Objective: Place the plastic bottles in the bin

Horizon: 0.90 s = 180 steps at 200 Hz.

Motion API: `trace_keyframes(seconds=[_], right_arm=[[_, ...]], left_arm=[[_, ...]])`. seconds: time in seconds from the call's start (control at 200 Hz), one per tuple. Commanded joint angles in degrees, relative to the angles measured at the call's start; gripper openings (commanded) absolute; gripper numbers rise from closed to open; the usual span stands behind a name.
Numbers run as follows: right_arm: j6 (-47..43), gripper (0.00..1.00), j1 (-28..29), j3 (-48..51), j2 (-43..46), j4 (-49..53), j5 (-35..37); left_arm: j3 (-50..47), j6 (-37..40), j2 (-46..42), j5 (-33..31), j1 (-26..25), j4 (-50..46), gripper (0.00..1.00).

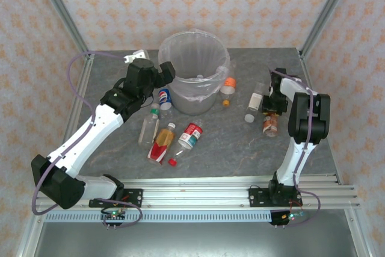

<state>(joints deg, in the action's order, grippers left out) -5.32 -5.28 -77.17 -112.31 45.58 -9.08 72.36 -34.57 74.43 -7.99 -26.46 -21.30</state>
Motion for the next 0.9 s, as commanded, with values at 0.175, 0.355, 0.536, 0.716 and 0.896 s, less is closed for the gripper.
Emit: trace_keyframes(seconds=[0.175, 0.355, 0.536, 0.716, 0.896], right_arm=[[1.84, 0.13, -0.21, 4.81, 6.04, -4.05, 6.33], [3.79, 0.0, -0.22, 8.28, 10.89, -7.72, 9.09], [6.24, 0.0, -0.18, 10.69, 16.33, -11.04, 10.78], [9.95, 0.0, -0.22, 13.56, 24.1, -16.41, 10.1], [15.45, 0.0, -0.18, 19.78, 33.07, -26.59, 3.11]], left_arm=[[-1.51, 1.5, -2.72, 0.01, 2.04, 1.02, 1.0], [-4.58, 2.25, -4.56, 2.57, 2.12, 5.94, 1.0], [-5.06, 1.46, -5.68, -0.12, 2.16, 6.22, 1.0], [-5.52, -2.79, -6.7, -6.43, 2.79, 2.88, 1.0], [-7.26, -8.31, -8.23, -9.44, 4.87, 1.26, 1.0]])
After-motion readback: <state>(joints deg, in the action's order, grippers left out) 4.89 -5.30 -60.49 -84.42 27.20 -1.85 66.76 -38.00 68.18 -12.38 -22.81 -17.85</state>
